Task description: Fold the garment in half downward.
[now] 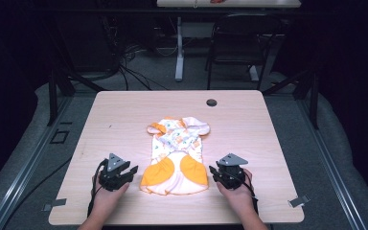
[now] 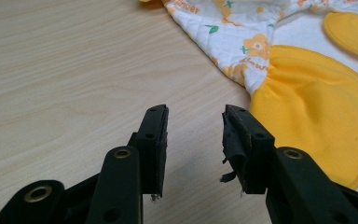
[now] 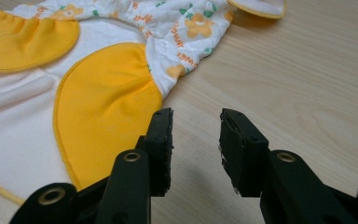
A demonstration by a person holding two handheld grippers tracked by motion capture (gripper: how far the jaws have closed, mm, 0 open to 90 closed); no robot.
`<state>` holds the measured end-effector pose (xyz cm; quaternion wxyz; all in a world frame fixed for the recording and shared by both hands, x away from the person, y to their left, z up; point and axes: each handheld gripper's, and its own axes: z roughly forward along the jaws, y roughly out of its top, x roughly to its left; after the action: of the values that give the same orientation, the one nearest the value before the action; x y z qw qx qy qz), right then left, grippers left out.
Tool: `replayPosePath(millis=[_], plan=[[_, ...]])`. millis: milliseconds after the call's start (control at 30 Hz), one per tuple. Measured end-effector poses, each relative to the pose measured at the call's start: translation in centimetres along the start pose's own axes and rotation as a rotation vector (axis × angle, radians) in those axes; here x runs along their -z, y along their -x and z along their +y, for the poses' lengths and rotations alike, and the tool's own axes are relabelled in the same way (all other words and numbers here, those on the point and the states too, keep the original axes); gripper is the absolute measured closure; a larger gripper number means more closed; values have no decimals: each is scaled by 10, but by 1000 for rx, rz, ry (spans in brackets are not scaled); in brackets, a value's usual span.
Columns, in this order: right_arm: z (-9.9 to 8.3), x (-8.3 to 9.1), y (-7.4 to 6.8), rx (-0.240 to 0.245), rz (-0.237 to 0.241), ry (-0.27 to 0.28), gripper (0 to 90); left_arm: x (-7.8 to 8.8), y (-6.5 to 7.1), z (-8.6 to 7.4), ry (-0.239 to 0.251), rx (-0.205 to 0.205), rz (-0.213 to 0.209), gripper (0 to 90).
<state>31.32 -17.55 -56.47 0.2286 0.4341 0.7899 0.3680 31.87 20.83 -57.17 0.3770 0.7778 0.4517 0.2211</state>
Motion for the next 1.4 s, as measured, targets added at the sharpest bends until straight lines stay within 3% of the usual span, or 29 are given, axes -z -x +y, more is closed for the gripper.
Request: replayPosePath(millis=[100,167,233,300,433,533,667,867,967,1033,1100,1200,1400], plan=[[0,-1,-2,-7,9,2,665,-2,2,1,4,8,-3,588],[2,-3,-5,-4,15,3,666,-4,3,2,3,34,-29,577],[6,-8,-9,6,36,-22,691,-11,6,5,-13,16,-26,577],[11,-13,-12,25,28,-45,731,-16,8,11,-17,6,-16,583],[19,-23,-15,52,30,-60,758,-26,13,22,-22,32,-48,641],[26,-28,-14,40,43,-60,746,-32,17,28,-21,50,-65,648],[29,-30,-14,-2,57,-44,709,-37,20,32,-33,30,-73,666],[29,-23,-16,-28,92,-4,683,-32,20,31,-19,25,-85,656],[25,-12,-17,12,98,8,661,-23,15,31,-9,11,-85,645],[24,-10,-16,28,85,8,656,-21,12,31,-1,13,-80,648],[22,-11,-14,12,88,26,657,-22,11,30,-2,25,-76,661],[22,-16,-13,8,71,13,661,-24,11,30,-14,29,-68,670],[19,-19,-11,4,63,2,659,-30,16,30,-21,28,-90,688]])
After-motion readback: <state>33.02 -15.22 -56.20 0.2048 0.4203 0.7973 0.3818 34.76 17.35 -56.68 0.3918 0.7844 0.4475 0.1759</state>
